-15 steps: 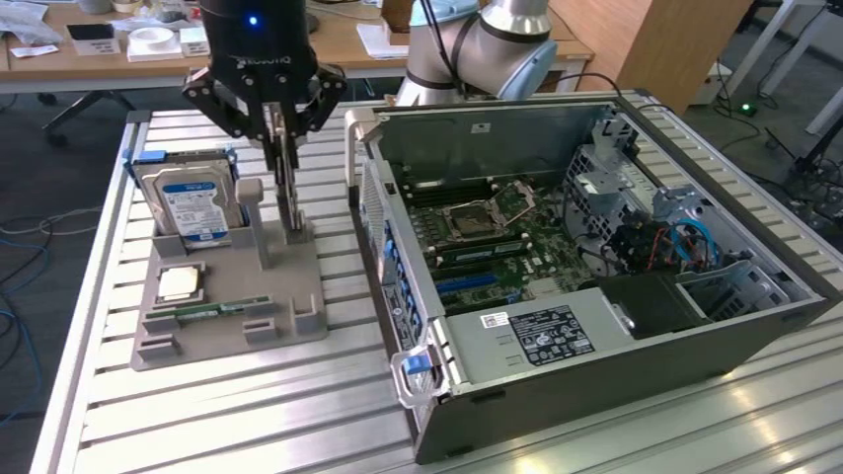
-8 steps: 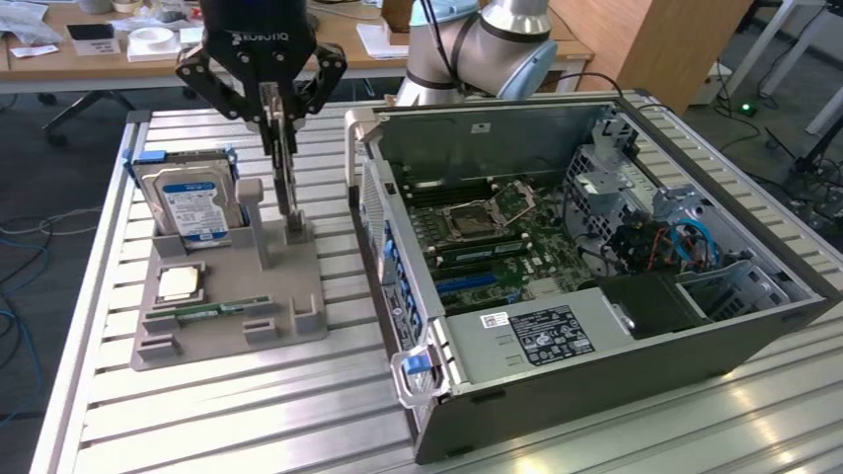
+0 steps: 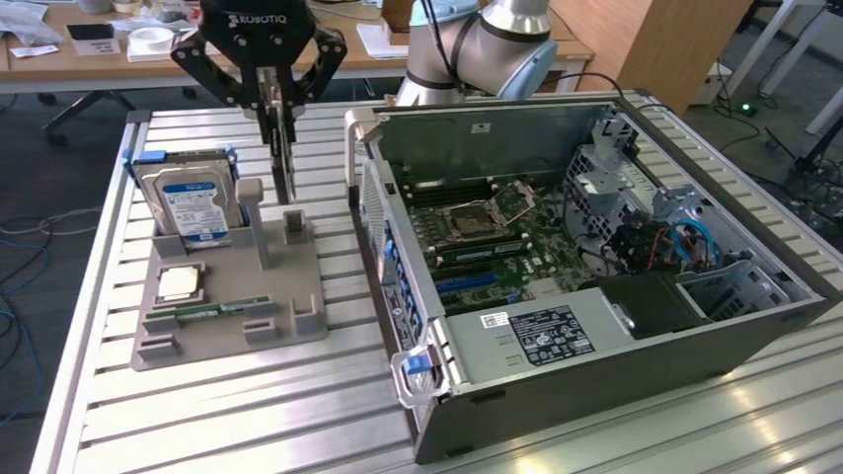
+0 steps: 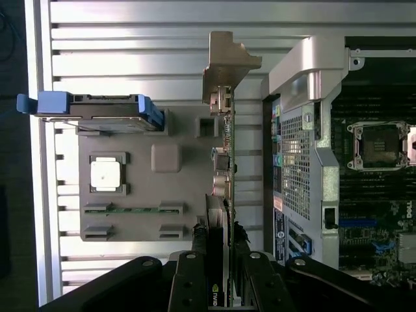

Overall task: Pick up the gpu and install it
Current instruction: 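Pick up the gpu and move the gpu toward the slot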

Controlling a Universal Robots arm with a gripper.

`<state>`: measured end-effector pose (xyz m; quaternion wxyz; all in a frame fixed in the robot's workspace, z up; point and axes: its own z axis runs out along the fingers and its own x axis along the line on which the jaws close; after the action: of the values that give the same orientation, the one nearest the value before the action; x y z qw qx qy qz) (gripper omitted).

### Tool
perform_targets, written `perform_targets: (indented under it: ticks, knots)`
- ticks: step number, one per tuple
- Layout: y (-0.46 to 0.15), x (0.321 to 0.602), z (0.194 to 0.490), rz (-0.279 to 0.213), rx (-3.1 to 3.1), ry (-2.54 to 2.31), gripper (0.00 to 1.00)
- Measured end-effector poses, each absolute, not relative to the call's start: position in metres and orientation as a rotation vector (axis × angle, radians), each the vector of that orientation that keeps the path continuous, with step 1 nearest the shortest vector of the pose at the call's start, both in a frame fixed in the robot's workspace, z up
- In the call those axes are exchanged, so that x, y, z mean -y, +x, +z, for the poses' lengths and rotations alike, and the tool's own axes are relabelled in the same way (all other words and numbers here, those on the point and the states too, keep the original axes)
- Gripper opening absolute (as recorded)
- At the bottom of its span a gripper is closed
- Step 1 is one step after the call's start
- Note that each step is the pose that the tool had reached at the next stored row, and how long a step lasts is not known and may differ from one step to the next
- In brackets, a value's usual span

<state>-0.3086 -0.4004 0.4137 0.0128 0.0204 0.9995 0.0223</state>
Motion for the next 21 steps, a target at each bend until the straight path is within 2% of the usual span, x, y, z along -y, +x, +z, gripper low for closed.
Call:
perform_targets:
  ticks: [21]
  knots:
    - [-0.309,0.4,0.432,0.069,-3.115,0.064,0.26]
